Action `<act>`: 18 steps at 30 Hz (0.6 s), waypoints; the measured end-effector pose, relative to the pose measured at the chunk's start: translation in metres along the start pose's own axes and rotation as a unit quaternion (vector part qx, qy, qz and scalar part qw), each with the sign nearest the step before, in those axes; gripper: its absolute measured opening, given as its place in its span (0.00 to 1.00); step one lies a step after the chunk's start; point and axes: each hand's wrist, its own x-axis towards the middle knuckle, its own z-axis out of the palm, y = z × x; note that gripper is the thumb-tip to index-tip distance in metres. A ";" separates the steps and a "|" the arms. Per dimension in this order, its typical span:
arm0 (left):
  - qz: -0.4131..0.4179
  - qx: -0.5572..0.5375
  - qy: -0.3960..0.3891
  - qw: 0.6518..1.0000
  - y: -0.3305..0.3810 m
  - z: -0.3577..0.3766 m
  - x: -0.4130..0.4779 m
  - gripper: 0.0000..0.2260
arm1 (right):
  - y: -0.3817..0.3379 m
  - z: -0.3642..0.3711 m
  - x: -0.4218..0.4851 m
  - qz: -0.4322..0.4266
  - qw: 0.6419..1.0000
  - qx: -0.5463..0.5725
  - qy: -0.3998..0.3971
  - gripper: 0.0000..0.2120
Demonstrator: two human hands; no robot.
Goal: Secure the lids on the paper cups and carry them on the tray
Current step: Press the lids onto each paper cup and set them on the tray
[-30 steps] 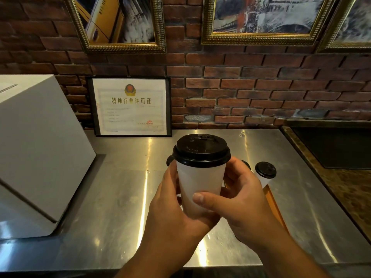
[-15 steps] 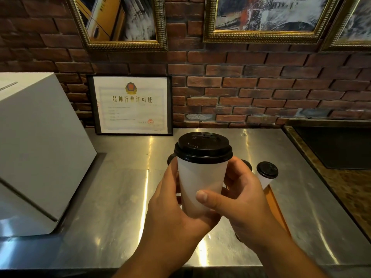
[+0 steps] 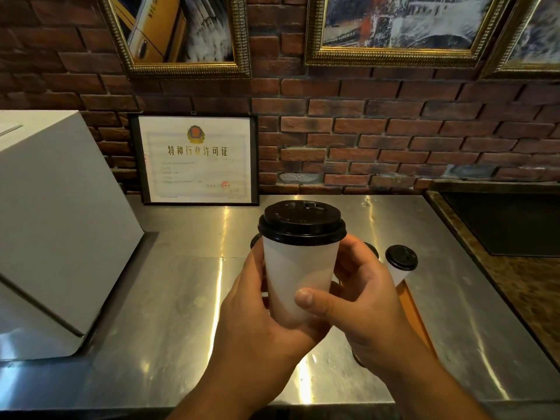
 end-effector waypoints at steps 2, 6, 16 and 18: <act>0.002 -0.006 -0.005 1.000 0.002 -0.001 0.001 0.46 | -0.001 -0.001 -0.001 0.001 1.000 0.003 -0.011 0.36; 0.002 -0.013 -0.021 1.000 0.002 -0.001 0.000 0.48 | 0.001 -0.001 -0.002 -0.006 1.000 0.002 0.008 0.34; 0.007 0.013 -0.010 1.000 -0.002 -0.002 -0.003 0.47 | -0.002 -0.001 -0.003 0.004 1.000 -0.005 -0.007 0.38; 0.007 0.012 -0.020 1.000 -0.002 -0.003 -0.004 0.46 | -0.004 -0.001 -0.003 0.003 1.000 -0.005 -0.007 0.36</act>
